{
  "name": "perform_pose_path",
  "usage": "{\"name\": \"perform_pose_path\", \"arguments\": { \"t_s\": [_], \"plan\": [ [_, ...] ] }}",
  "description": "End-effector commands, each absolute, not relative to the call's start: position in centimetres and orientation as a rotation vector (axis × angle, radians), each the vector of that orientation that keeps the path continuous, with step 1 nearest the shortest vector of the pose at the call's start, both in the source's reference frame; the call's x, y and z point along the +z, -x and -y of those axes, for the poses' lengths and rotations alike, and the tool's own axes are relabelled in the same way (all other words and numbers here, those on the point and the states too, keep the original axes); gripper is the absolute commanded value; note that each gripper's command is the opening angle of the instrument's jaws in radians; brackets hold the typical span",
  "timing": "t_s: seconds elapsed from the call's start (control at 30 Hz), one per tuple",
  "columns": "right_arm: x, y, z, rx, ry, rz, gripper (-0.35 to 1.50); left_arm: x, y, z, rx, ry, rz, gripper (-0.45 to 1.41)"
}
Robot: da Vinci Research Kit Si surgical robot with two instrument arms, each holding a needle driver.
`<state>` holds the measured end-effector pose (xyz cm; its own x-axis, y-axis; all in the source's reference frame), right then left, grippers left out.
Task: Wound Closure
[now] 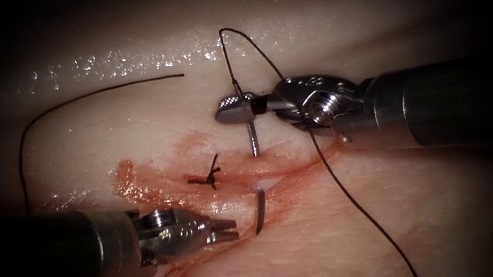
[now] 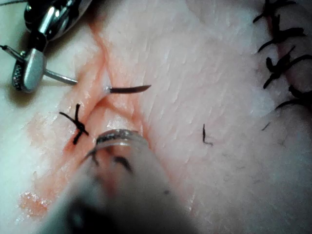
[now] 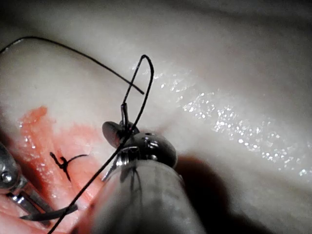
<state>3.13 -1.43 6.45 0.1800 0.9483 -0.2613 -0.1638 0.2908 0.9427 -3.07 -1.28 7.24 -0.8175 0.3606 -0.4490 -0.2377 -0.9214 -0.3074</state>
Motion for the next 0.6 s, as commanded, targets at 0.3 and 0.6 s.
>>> {"name": "perform_pose_path", "arguments": {
  "t_s": [0.3, 0.6],
  "plan": [
    [6.61, -3.26, 2.01, 1.147, -1.239, -1.105, -0.35, 7.29, 3.11, 1.28, 2.706, 0.741, 0.347, 0.2],
    [6.47, -3.3, 2.31, 1.167, -1.294, -1.086, -0.35, 7.29, 3.09, 1.26, 2.707, 0.743, 0.35, 0.2]
  ]
}}
